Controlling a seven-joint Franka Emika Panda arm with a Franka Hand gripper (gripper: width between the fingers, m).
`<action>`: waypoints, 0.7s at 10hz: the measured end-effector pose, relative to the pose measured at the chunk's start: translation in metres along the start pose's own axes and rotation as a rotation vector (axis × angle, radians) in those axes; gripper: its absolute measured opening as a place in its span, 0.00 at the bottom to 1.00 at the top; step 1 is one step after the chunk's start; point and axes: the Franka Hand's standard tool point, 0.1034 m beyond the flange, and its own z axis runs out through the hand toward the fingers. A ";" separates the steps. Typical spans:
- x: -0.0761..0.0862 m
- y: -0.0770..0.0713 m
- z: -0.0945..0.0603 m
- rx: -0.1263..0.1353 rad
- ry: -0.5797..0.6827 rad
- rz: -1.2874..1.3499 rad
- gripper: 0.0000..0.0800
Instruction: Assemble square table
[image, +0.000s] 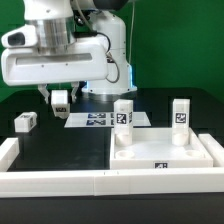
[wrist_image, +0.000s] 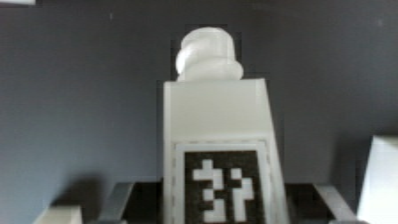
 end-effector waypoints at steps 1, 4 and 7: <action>0.000 0.007 0.000 -0.028 0.062 -0.005 0.36; -0.004 0.025 -0.002 -0.113 0.186 -0.017 0.36; 0.008 0.022 -0.012 -0.122 0.241 -0.026 0.36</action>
Offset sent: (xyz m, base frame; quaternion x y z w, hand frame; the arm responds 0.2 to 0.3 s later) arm 0.0000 0.0000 0.0000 0.0000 0.1296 0.0000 0.9916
